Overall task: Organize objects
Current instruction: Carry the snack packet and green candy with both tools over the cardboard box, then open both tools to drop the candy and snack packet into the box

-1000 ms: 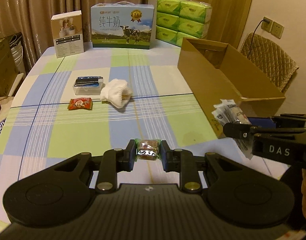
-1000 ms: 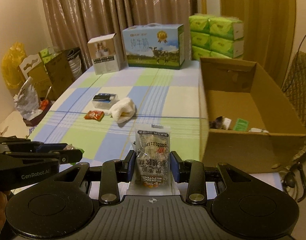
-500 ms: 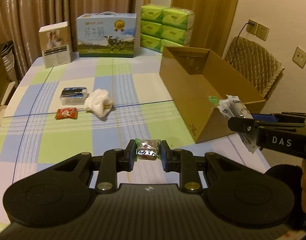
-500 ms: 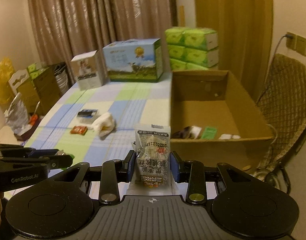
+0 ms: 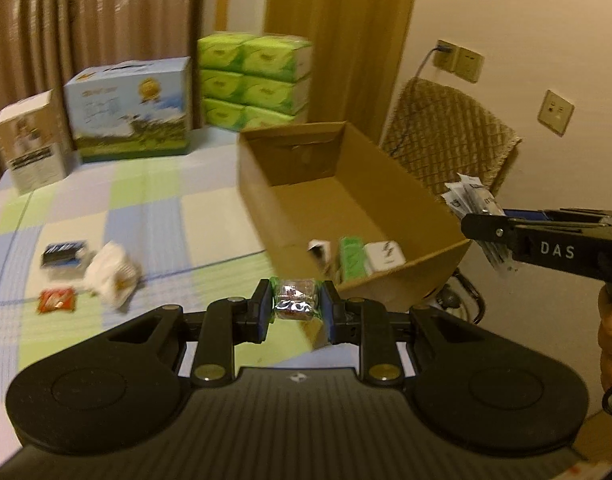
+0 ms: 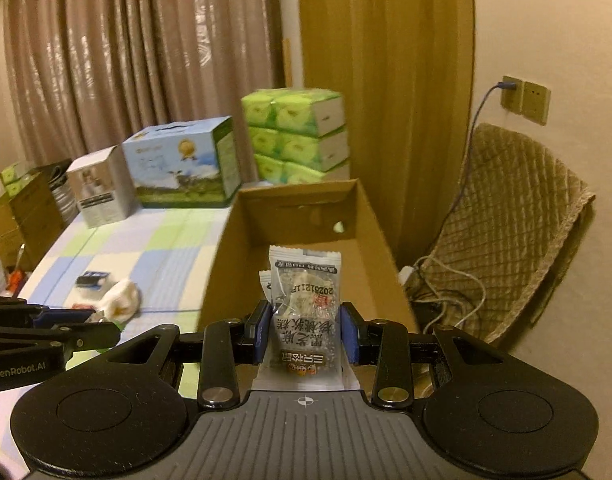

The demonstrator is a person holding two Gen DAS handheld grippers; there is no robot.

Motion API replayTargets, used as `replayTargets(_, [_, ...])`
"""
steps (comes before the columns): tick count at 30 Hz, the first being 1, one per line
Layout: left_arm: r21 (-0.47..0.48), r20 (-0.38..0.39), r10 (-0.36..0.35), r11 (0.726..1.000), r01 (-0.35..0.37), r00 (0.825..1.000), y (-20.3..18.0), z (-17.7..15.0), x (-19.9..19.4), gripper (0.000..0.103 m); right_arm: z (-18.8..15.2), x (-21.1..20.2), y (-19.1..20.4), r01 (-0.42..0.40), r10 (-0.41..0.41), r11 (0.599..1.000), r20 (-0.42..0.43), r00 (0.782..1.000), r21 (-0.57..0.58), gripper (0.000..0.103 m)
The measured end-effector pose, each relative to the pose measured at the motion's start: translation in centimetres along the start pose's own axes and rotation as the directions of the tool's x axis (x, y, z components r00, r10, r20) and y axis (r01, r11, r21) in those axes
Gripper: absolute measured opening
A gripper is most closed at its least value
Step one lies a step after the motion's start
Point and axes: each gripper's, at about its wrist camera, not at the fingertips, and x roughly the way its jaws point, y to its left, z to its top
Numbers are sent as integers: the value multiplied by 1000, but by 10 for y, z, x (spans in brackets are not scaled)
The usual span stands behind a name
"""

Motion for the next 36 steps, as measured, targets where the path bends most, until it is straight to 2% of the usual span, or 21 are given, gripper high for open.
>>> replayTargets(10, [39, -24, -63, 997, 64, 998, -29, 43, 53, 21, 23, 33, -36, -18, 19, 999, -21, 1000, 37, 34])
replayTargets(19, [52, -49, -75, 996, 77, 996, -37, 71, 95, 21, 34, 65, -51, -23, 26, 997, -38, 999, 74, 34])
replayTargets(26, [51, -60, -76, 996, 79, 995, -38, 81, 122, 22, 38, 82, -59, -18, 22, 996, -45, 999, 84, 34])
replayTargets(29, [35, -68, -73, 997, 75, 995, -33, 82, 134, 33, 35, 85, -60, -17, 22, 996, -51, 998, 90, 34])
replayTargets(36, [5, -69, -53, 999, 53, 996, -14, 81, 134, 33, 31, 89, -61, -20, 27, 995, -62, 998, 98, 34])
